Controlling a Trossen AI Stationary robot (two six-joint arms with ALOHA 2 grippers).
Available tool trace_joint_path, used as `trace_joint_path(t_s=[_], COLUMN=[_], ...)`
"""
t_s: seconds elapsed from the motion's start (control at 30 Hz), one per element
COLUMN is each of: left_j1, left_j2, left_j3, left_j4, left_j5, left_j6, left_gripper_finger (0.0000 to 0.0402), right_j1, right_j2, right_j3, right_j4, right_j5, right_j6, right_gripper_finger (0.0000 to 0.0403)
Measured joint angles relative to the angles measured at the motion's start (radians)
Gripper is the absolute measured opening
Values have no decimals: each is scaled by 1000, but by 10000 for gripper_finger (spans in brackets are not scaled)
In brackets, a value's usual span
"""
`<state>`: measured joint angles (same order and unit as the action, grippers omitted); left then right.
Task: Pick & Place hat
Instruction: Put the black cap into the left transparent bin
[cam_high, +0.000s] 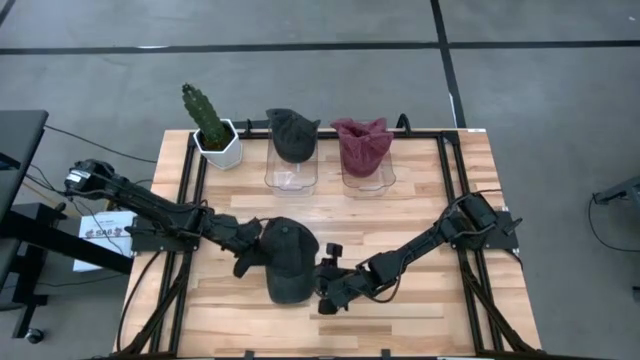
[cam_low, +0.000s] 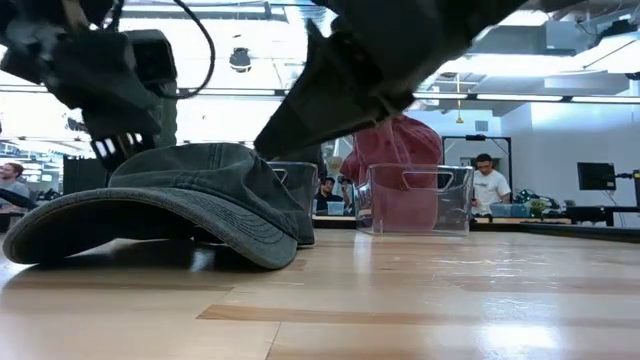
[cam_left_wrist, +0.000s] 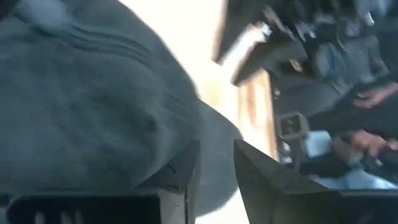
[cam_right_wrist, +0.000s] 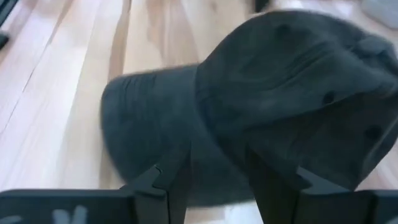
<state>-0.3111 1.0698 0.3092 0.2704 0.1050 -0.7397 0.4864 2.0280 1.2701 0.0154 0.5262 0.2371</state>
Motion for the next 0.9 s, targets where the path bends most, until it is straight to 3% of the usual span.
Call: trace_joint_path(t_s=[0.27, 0.47, 0.73, 0.9], left_j1=[-201, -342, -433, -439], left_j2=[0, 0, 79, 171], left_j3=[0, 0, 0, 0], left_j4=[27, 37, 36, 37], left_j5=[-141, -260, -390, -469], left_j6=[-50, -16, 78, 35], left_gripper_finger=[92, 92, 92, 92], right_j1=[-25, -58, -119, -183], right_j2=[-3, -7, -16, -22], right_j3=[0, 0, 0, 0], right_j4=[26, 21, 15, -16], right_j5=[8, 109, 105, 76], right_j6=[0, -13, -26, -27], right_gripper_finger=[140, 129, 135, 146])
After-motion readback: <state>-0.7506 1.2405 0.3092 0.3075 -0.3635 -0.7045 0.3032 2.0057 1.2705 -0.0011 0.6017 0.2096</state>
